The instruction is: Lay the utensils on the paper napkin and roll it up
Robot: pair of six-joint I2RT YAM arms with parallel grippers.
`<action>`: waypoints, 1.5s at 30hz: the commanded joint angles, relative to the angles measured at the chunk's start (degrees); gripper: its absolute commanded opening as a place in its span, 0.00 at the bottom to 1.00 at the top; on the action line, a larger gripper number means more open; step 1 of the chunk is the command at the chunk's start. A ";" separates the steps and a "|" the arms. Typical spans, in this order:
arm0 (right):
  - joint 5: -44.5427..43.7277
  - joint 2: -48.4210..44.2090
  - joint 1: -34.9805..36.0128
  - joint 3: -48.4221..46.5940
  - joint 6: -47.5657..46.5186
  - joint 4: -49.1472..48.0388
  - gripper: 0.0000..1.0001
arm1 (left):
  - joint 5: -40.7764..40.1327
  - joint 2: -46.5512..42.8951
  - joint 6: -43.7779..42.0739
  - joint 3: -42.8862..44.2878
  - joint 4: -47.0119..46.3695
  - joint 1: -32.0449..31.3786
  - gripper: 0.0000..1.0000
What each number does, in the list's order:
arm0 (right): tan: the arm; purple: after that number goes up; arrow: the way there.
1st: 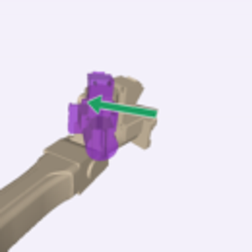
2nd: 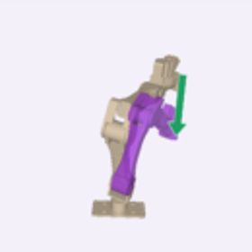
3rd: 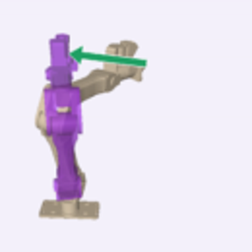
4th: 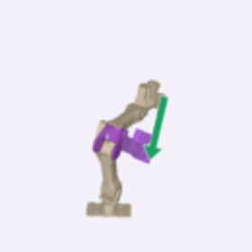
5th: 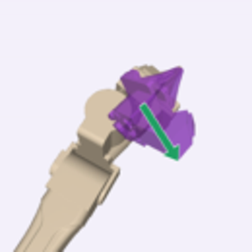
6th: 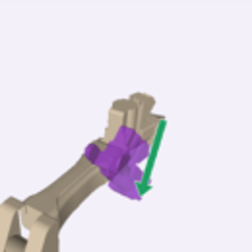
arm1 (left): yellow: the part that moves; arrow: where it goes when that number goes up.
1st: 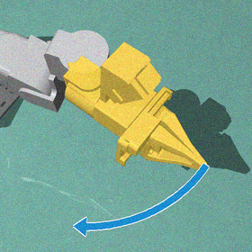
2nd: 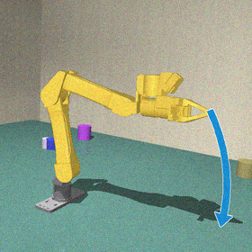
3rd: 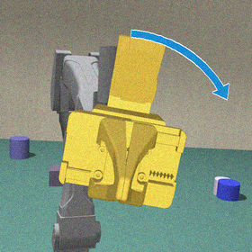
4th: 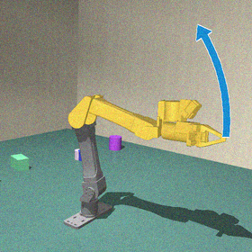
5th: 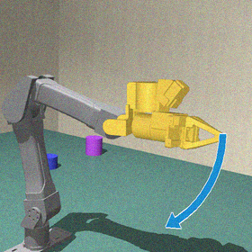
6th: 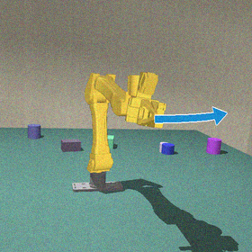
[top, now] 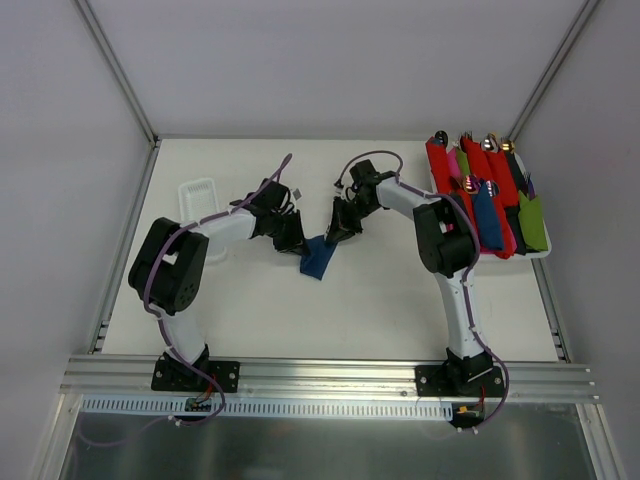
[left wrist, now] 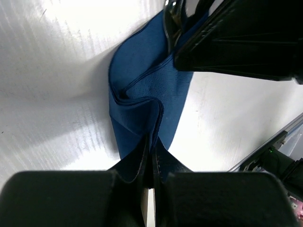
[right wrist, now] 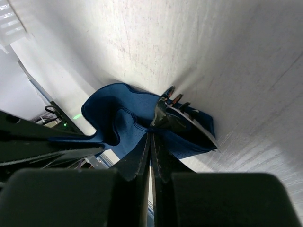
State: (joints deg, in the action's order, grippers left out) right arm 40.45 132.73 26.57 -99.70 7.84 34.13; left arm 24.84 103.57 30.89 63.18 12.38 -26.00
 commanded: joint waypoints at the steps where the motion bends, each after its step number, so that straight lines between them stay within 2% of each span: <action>1: -3.44 1.31 0.59 -1.72 -1.68 2.87 0.04 | 1.17 -2.84 -1.10 2.39 0.19 -1.42 0.00; 9: -4.50 1.75 0.50 -1.90 -2.03 3.84 0.03 | 4.86 -1.35 -4.00 4.23 -1.75 -5.46 0.00; 20: -5.73 2.10 0.59 -1.90 -2.39 4.63 0.01 | 4.25 1.02 -9.97 3.53 -2.19 -10.74 0.00; 34: -7.75 0.78 1.03 -0.23 -3.00 4.89 0.00 | 1.97 9.36 -7.34 7.04 -3.15 -13.46 0.00; 35: -7.92 0.69 1.03 -0.14 -3.09 4.89 0.00 | 1.88 9.63 -6.91 7.13 -2.98 -13.46 0.02; 36: -7.84 0.69 1.03 -0.14 -3.09 4.98 0.00 | 1.62 9.90 -6.73 7.05 -2.98 -13.55 0.14; 39: -7.05 0.52 0.94 -0.49 -3.09 4.89 0.02 | 1.18 10.34 -6.02 6.17 -2.98 -13.46 0.32; 40: -6.70 0.43 0.86 -0.76 -3.26 4.89 0.04 | 1.09 10.51 -5.93 5.73 -2.98 -13.46 0.43; 42: -5.56 0.08 0.16 -1.46 -3.53 4.98 0.11 | 1.26 10.60 -5.58 5.20 -2.54 -13.46 0.48; 43: -4.77 -0.36 -0.20 -2.16 -3.70 4.98 0.19 | 1.44 10.69 -5.50 4.68 -2.45 -13.46 0.52; 45: -2.41 -0.71 -1.95 -3.04 -3.70 4.98 0.28 | 1.61 10.69 -5.49 4.32 -2.01 -13.38 0.54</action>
State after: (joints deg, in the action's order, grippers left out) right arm 39.66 133.19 26.57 -100.97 6.31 38.48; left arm 30.94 111.42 26.57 69.54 7.88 -39.03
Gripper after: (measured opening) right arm 0.254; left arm 0.528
